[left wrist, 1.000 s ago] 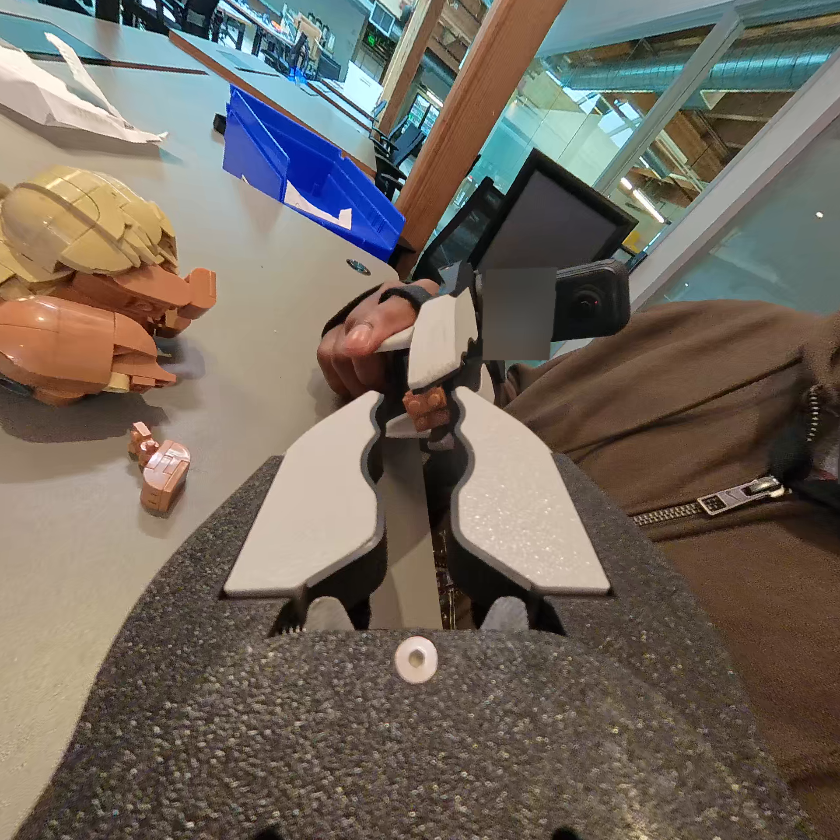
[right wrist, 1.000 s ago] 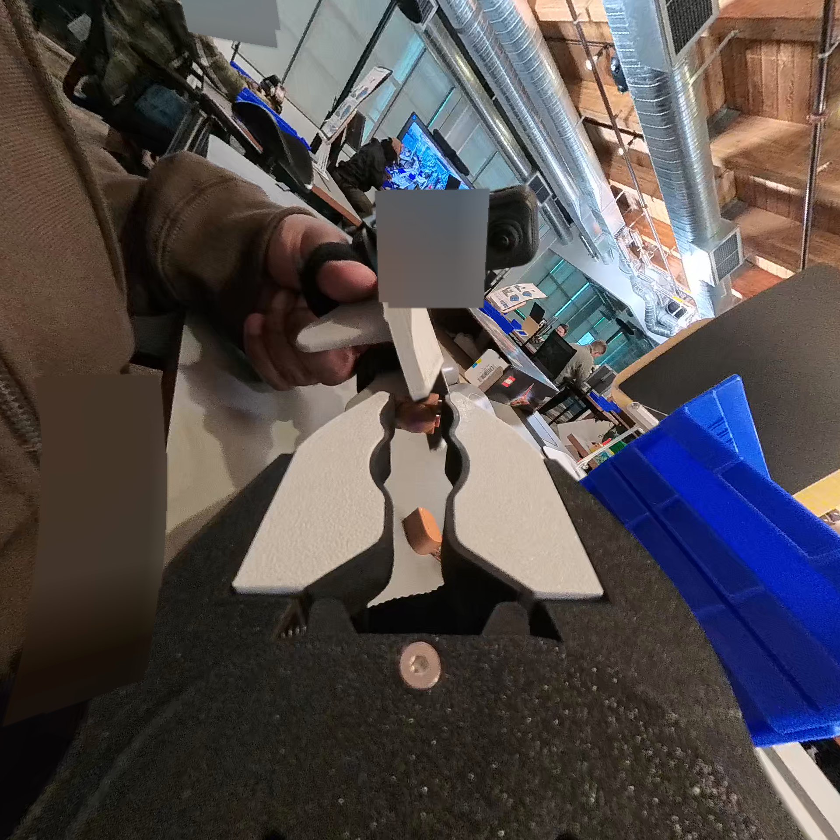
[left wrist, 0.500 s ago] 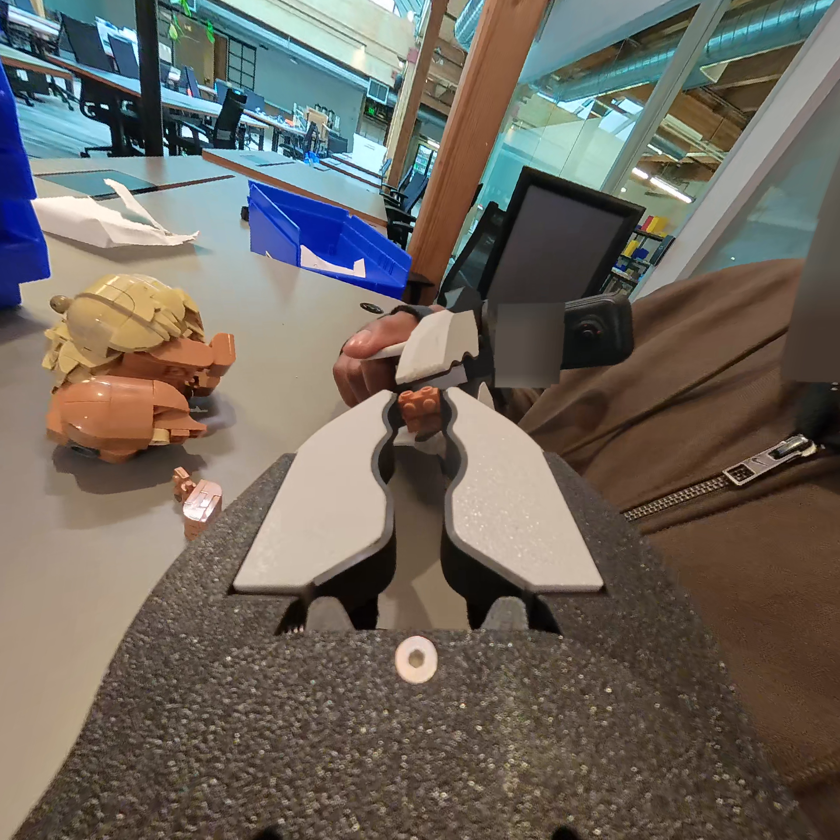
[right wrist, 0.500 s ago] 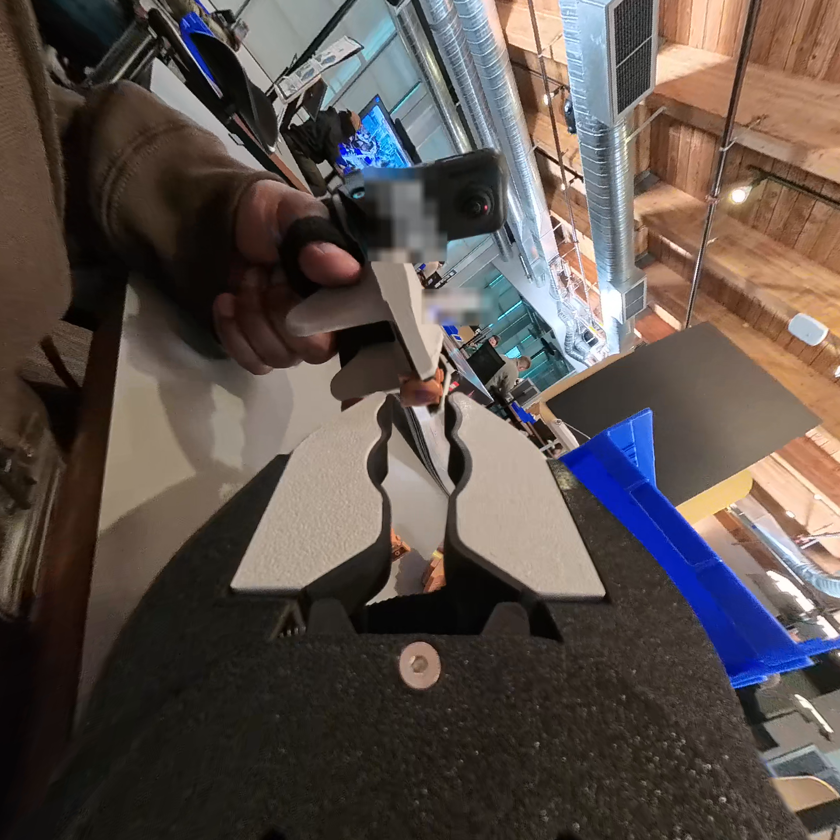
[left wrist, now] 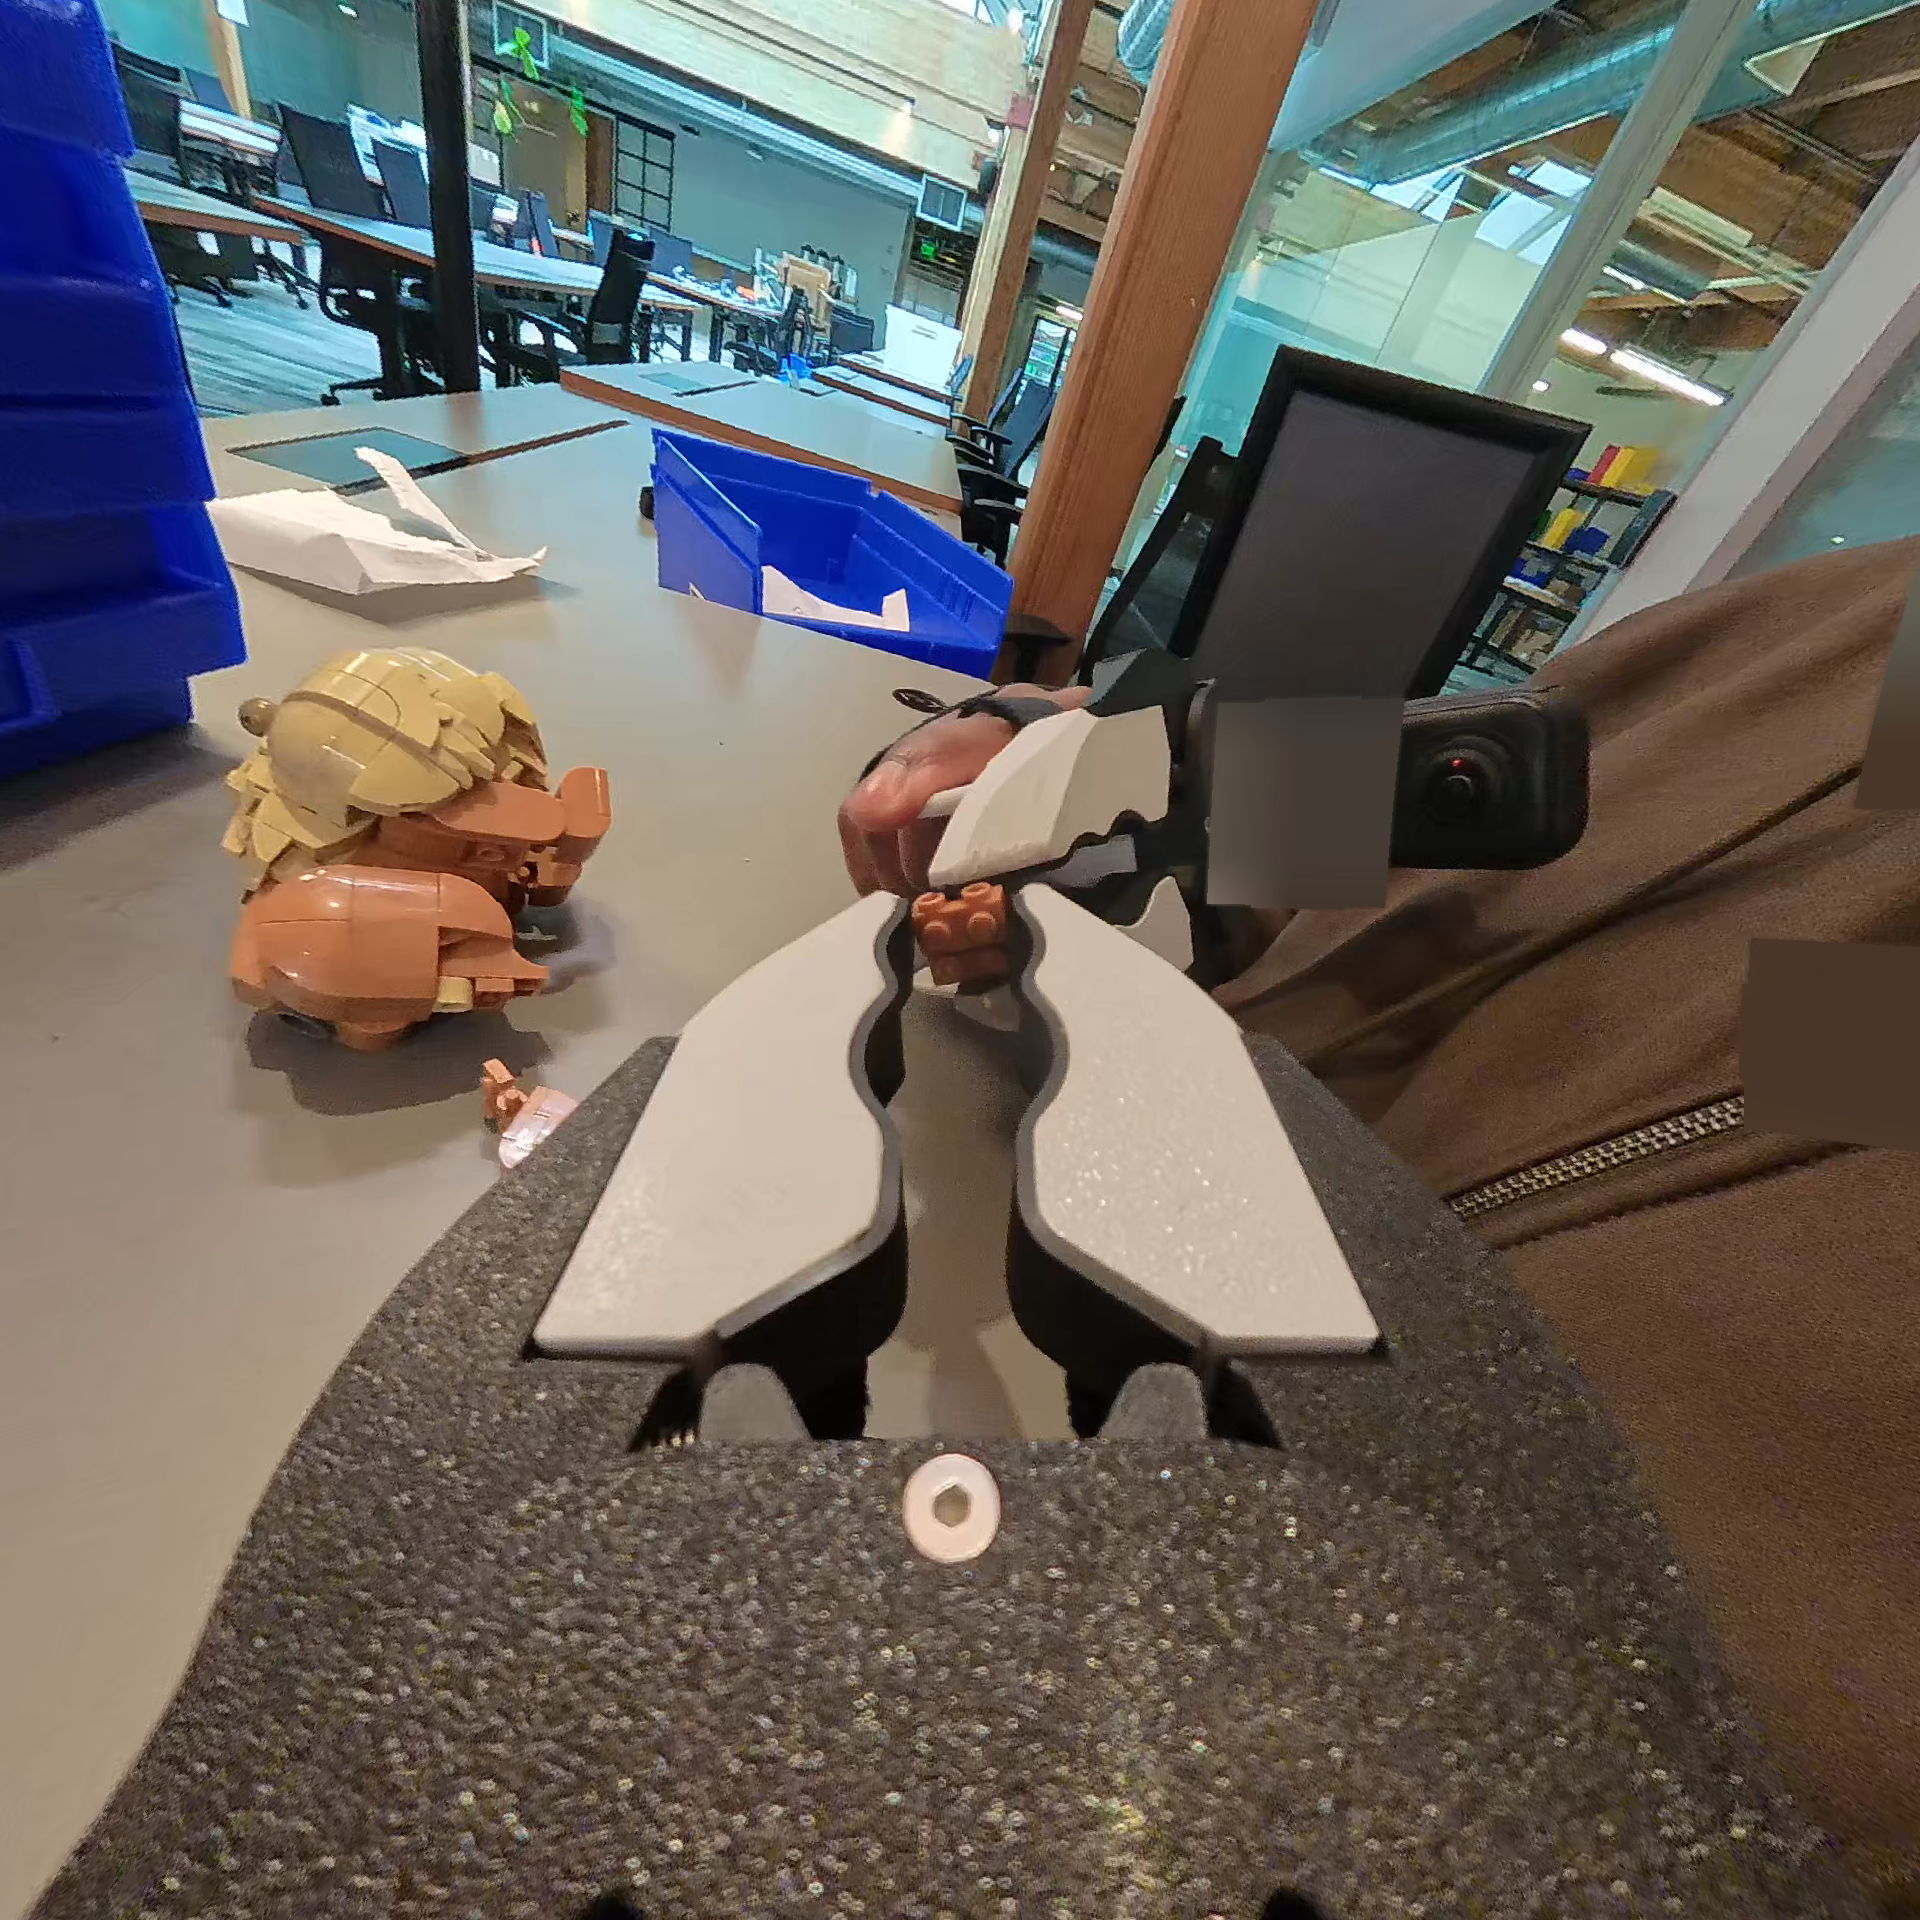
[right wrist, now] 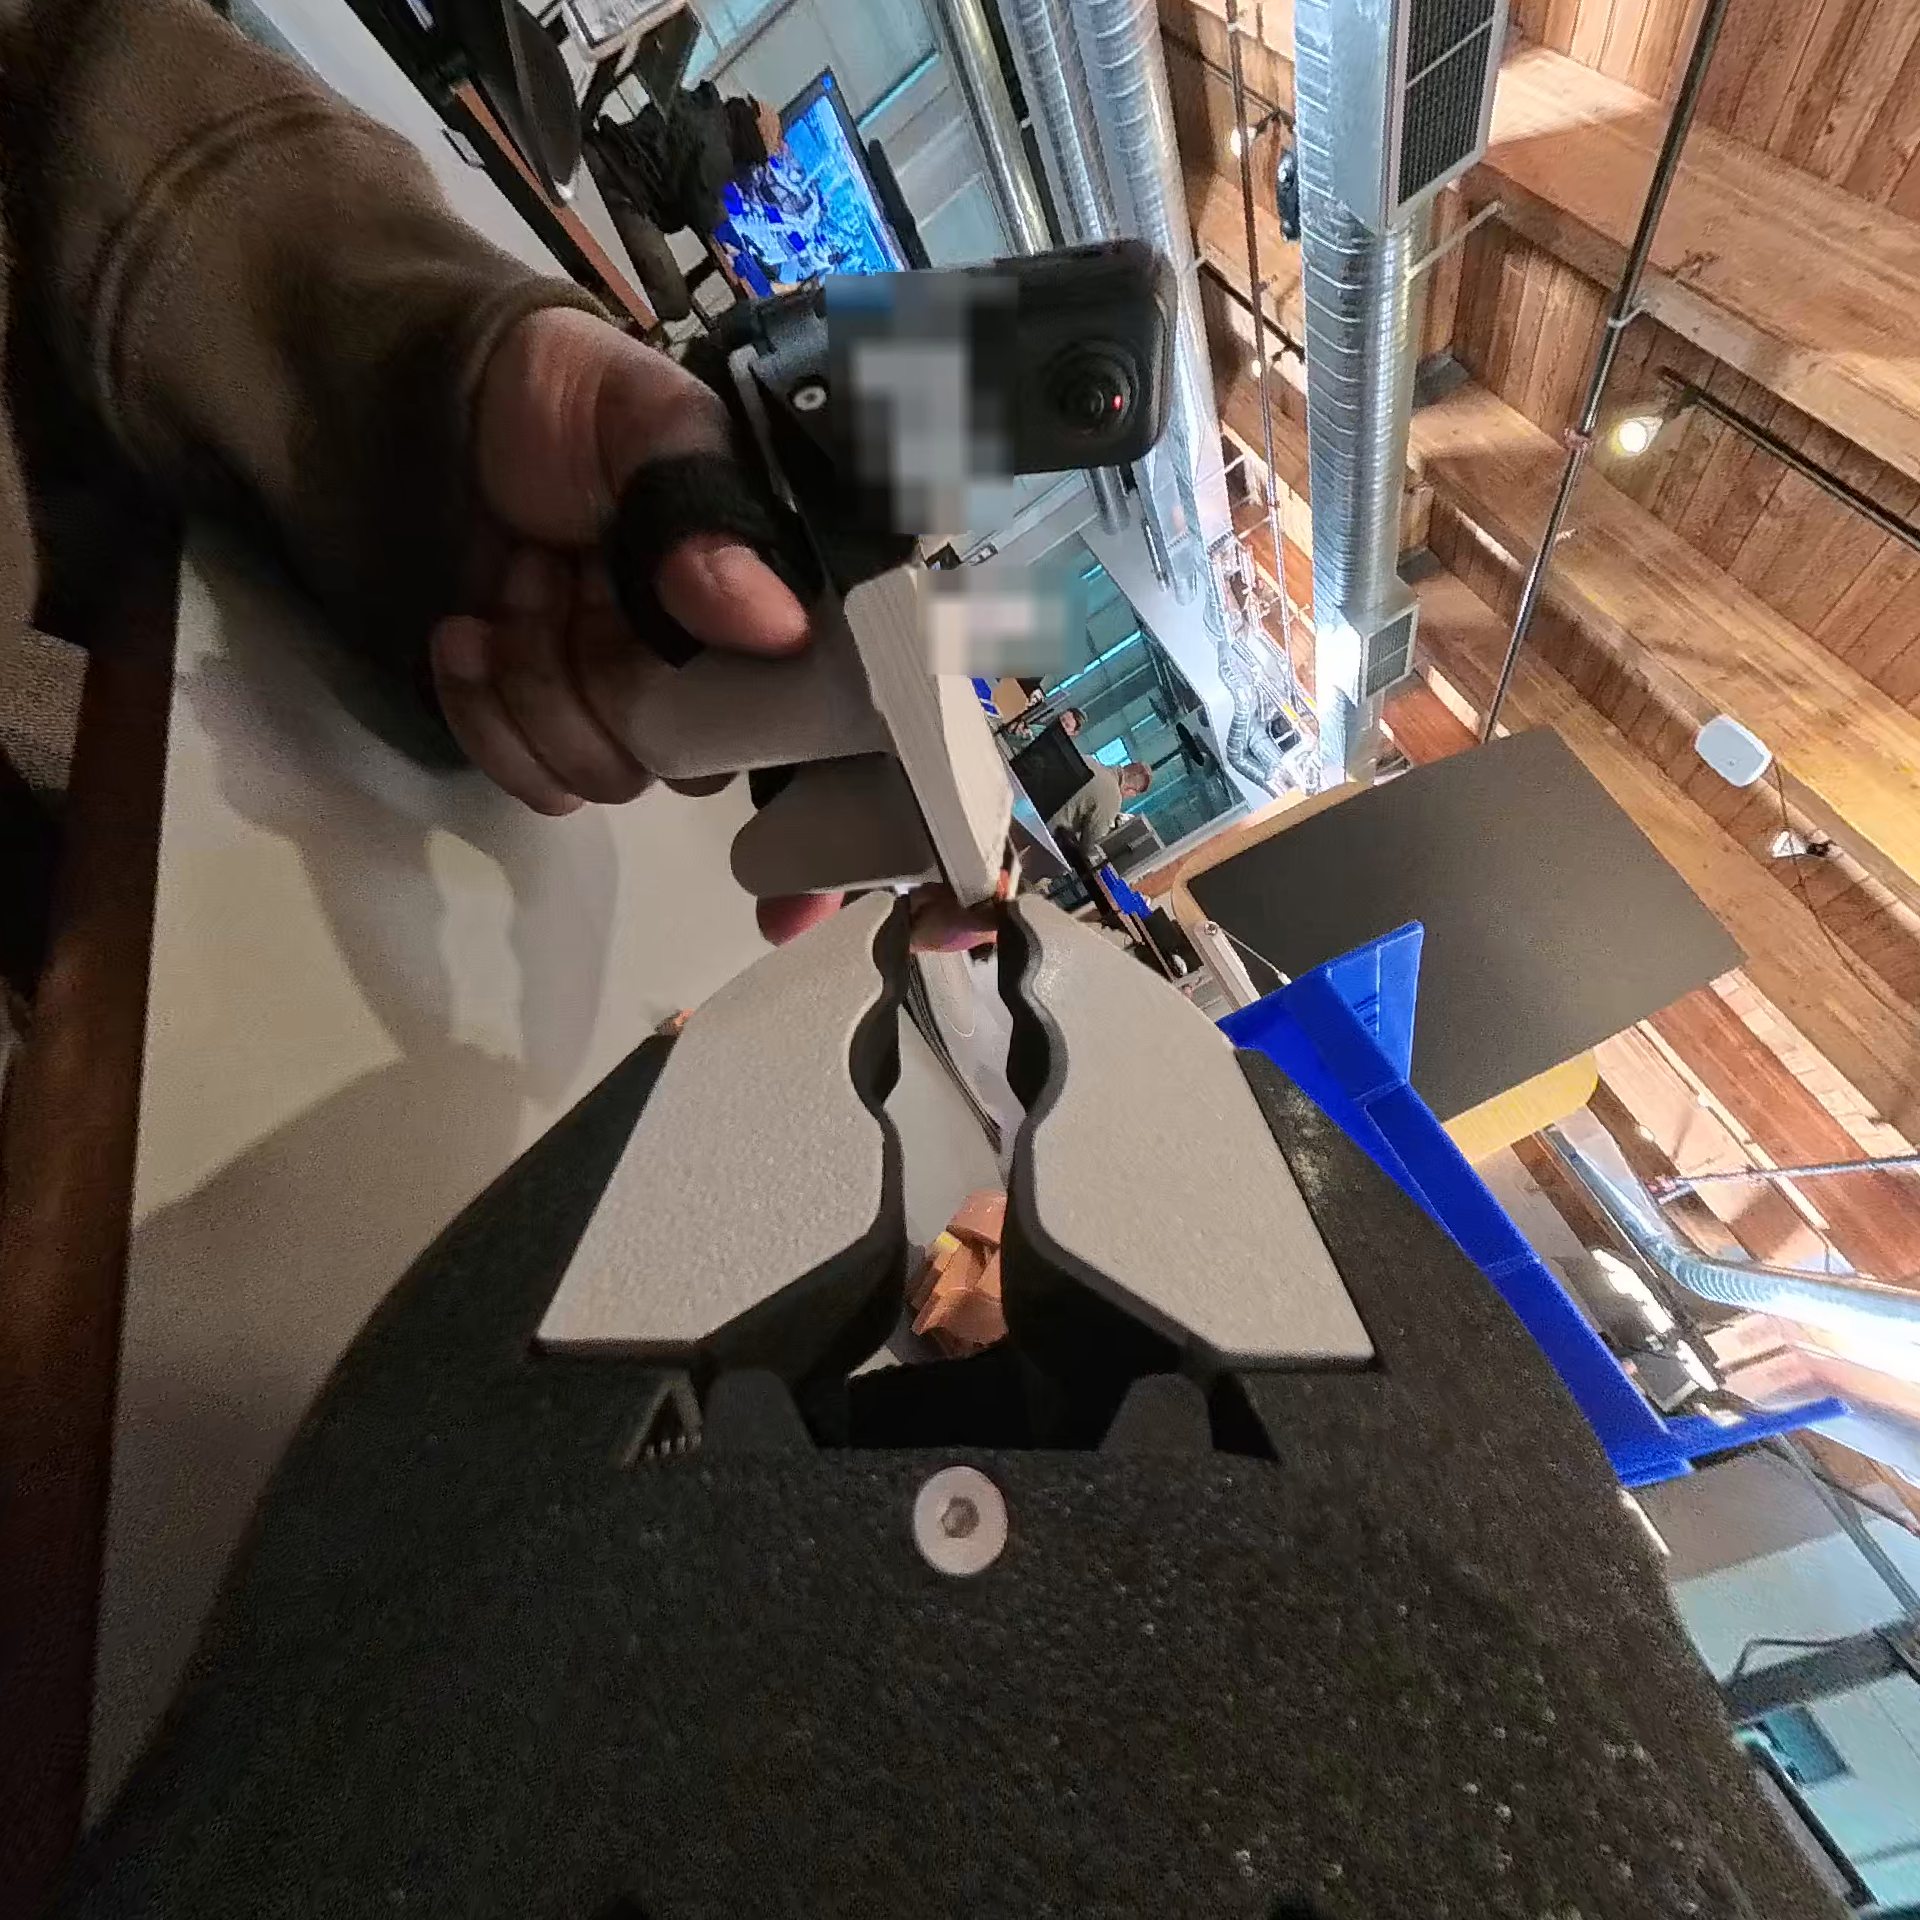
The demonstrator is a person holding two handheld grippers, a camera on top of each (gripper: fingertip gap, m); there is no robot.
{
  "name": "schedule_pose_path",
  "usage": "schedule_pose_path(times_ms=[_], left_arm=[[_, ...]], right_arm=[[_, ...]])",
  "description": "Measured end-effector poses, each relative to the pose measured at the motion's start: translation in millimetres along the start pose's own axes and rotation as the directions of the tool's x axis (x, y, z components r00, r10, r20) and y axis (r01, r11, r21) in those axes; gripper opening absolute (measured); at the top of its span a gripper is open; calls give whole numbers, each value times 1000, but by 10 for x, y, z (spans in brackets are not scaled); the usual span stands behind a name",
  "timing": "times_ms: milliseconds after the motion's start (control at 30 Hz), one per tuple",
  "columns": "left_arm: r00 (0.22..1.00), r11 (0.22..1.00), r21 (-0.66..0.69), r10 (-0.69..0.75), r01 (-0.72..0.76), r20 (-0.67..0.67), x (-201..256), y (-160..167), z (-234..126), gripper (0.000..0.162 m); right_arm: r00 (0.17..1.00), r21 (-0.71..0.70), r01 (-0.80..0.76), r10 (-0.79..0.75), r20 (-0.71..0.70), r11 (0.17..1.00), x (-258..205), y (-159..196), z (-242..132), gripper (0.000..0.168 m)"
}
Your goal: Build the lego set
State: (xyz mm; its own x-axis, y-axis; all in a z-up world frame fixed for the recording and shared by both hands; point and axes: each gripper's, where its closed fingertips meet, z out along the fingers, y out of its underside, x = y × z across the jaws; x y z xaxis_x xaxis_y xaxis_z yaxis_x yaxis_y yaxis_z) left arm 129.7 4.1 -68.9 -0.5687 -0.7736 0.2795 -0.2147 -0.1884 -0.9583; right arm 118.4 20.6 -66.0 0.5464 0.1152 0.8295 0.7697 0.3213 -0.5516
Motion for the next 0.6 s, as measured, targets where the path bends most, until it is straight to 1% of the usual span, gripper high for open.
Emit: schedule_pose_path(times_ms=[300,433,600], left_arm=[[994,997,22,78,-80,77,-46,-38,-14,17],[984,990,30,131,-136,118,-59,-59,-19,17],[968,981,36,182,-191,171,-76,-83,-24,17]], right_arm=[[999,-55,12,-14,-43,998,36,29,37,16],[996,-76,35,-41,-73,996,58,31,47,16],[995,-98,29,-39,-95,995,81,41,60,16]])
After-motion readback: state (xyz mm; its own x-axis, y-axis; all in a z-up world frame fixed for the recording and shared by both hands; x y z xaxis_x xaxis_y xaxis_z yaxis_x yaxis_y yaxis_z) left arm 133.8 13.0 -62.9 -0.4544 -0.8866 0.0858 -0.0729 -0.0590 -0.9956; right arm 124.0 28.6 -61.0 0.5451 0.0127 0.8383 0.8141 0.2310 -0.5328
